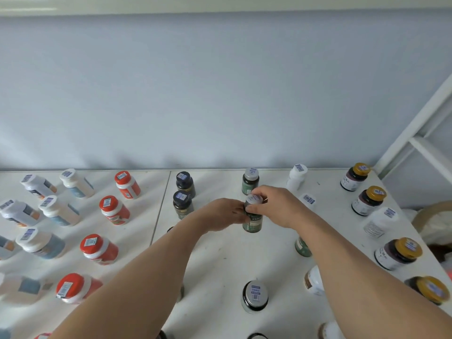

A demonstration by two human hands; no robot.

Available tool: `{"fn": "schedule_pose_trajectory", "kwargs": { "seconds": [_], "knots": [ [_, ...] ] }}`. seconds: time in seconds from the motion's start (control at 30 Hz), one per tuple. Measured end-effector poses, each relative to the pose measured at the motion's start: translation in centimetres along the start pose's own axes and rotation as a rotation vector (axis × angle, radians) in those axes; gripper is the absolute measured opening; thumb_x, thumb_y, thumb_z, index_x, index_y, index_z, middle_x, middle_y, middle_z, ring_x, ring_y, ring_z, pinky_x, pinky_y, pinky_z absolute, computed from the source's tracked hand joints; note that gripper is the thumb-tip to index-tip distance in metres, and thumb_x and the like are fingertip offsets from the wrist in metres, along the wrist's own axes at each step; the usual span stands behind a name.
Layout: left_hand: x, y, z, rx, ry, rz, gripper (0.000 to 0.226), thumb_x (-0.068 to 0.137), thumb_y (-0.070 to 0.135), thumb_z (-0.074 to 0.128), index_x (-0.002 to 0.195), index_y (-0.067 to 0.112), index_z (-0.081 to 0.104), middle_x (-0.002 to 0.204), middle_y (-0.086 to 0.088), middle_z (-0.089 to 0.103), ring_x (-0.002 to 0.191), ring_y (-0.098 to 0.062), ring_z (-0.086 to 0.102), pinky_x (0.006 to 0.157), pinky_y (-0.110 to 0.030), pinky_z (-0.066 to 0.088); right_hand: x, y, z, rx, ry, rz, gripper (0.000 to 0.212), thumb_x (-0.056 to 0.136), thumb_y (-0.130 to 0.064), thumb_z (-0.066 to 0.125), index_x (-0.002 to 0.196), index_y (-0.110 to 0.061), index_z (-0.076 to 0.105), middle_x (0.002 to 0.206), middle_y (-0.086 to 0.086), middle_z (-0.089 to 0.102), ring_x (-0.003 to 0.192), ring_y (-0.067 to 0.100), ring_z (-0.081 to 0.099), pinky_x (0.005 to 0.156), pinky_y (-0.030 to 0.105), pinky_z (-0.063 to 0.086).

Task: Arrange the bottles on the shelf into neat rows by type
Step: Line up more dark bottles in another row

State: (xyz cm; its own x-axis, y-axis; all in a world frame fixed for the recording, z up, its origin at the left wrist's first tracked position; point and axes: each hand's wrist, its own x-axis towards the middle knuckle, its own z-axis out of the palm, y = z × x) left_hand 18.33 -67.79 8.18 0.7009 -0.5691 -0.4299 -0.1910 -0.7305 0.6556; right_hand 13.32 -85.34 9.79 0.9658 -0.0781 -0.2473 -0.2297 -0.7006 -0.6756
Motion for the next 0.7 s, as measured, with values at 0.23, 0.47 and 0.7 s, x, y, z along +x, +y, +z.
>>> {"fn": "schedule_pose_trajectory", "kwargs": {
  "seconds": [0.23, 0.47, 0.7],
  "knots": [
    [-0.2, -0.4, -0.8, -0.135, -0.065, -0.026, 0.033, 0.091, 0.038, 0.063, 0.123, 0.039, 0.063, 0.114, 0.003, 0.068, 0.108, -0.020, 0.061, 0.096, -0.032, 0.046, 0.2, -0.6, -0.3, 0.043, 0.024, -0.001, 0.033, 0.075, -0.045, 0.075, 0.097, -0.024, 0.063, 0.091, -0.005, 0.065, 0.078, 0.013, 0.059, 0.069, 0.029, 0.047],
    [0.0, -0.7, -1.1, -0.170, -0.083, 0.000, 0.029, 0.092, 0.034, 0.062, 0.120, 0.038, 0.063, 0.107, 0.001, 0.067, 0.100, -0.021, 0.059, 0.094, -0.032, 0.045, -0.1, -1.0, -0.2, 0.060, 0.049, 0.001, 0.034, 0.075, -0.045, 0.076, 0.097, -0.023, 0.063, 0.092, -0.005, 0.065, 0.077, 0.012, 0.058, 0.068, 0.028, 0.046],
    [0.0, -1.0, -1.0, 0.160, 0.003, 0.052, 0.046, 0.089, 0.041, 0.065, 0.132, 0.027, 0.056, 0.128, 0.008, 0.063, 0.120, -0.013, 0.056, 0.103, -0.033, 0.043, -0.5, -0.6, 0.9, 0.060, 0.057, 0.000, 0.042, 0.076, -0.040, 0.076, 0.111, -0.025, 0.060, 0.100, -0.005, 0.064, 0.088, 0.015, 0.060, 0.075, 0.028, 0.048]
  ]
}}
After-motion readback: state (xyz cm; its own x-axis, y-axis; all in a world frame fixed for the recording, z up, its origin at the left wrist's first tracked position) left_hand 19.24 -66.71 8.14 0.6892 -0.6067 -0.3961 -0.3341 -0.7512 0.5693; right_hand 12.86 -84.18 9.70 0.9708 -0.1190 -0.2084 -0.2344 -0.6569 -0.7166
